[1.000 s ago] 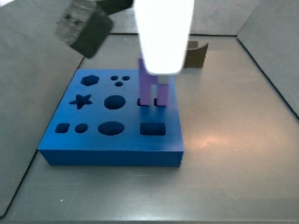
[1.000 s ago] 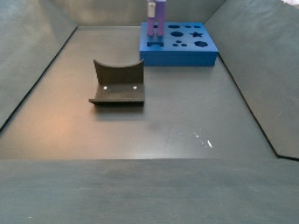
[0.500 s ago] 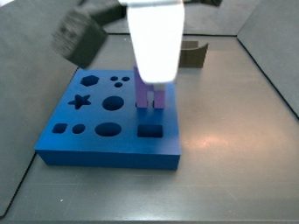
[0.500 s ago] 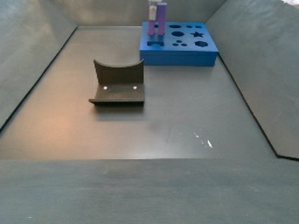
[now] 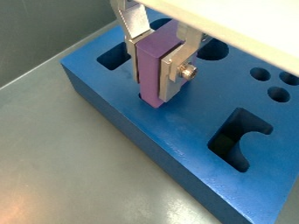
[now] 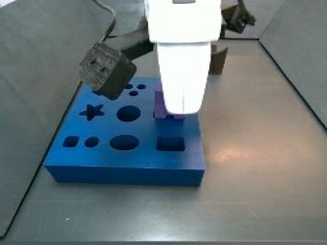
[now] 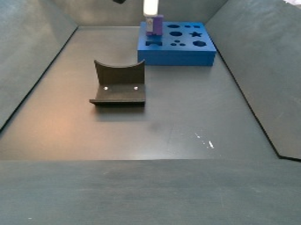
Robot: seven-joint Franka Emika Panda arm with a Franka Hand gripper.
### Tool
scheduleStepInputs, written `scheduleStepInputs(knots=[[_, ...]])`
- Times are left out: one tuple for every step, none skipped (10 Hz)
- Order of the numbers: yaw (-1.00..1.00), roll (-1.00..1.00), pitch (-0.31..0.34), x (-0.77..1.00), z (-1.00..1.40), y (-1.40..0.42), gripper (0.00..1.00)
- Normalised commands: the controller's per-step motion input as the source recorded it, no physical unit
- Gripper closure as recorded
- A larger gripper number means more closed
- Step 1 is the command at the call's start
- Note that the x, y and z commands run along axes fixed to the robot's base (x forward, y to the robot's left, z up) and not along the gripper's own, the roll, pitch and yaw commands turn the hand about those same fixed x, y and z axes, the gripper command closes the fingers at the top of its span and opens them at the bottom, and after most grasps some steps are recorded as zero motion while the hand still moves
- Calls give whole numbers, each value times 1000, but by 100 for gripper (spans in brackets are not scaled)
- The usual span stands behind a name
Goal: Insert the double-square object.
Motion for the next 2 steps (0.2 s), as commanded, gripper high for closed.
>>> scheduleStepInputs(knots=[[0, -9, -3, 0, 0, 3, 100], [0, 0, 0, 0, 0, 0, 100]])
